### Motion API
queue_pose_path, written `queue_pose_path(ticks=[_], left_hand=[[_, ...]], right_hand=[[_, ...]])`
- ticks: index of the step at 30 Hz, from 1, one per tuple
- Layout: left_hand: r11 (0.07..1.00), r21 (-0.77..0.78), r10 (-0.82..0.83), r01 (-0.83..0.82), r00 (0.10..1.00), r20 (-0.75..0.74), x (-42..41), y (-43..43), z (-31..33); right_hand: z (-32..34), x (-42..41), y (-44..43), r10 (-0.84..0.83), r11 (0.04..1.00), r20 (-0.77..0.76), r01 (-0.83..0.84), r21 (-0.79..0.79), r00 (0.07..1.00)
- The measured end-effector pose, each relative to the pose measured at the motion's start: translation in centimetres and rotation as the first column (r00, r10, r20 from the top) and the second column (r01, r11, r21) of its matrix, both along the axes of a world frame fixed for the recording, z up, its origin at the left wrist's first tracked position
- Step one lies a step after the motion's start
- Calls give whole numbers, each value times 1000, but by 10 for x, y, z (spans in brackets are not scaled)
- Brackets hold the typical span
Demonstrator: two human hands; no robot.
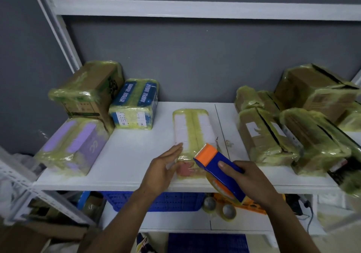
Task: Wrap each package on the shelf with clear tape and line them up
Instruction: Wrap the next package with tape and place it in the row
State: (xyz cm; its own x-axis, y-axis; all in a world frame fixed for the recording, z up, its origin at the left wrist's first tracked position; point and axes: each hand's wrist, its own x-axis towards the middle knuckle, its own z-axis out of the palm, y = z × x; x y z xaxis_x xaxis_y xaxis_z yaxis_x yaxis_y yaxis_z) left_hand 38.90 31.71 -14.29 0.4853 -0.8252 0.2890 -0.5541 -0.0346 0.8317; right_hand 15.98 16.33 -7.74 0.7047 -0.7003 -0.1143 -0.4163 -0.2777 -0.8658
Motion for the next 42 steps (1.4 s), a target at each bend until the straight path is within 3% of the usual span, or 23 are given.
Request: queue_pose_path(ticks=[5, 9, 13, 15, 17, 25, 31, 35, 42], left_hand=[[993, 114, 34, -36, 999, 26, 9, 3, 1], [996, 46, 78, -72, 985, -153, -10, 10, 21], [971, -14, 212, -237, 892, -399, -34, 18, 46], [983, 11, 157, -183, 811, -564, -40, 20, 55], [993, 47, 111, -105, 771, -627, -41, 22, 61], [981, 56, 188, -184, 850, -492, -43, 22, 58], [985, 44, 165, -168, 831, -532, -41, 24, 55], [991, 96, 134, -95, 761, -634, -42, 24, 54], [980, 95, 197, -175, 791, -579, -35, 26, 56]], right_hand=[[0, 7, 3, 67, 998, -32, -68, -11, 997], [2, 8, 4, 118, 992, -24, -119, -30, 993], [1, 7, 6, 158, 986, 13, -157, -54, 987], [1, 7, 7, 183, 982, 33, -181, -47, 983], [1, 8, 9, 200, 979, 51, -198, -42, 979], [-4, 7, 11, 229, 971, 74, -223, -82, 971], [-2, 9, 17, 238, 969, 114, -227, -102, 965], [-2, 9, 18, 244, 967, 106, -233, -104, 964], [2, 10, 24, 224, 971, 118, -211, -114, 967]])
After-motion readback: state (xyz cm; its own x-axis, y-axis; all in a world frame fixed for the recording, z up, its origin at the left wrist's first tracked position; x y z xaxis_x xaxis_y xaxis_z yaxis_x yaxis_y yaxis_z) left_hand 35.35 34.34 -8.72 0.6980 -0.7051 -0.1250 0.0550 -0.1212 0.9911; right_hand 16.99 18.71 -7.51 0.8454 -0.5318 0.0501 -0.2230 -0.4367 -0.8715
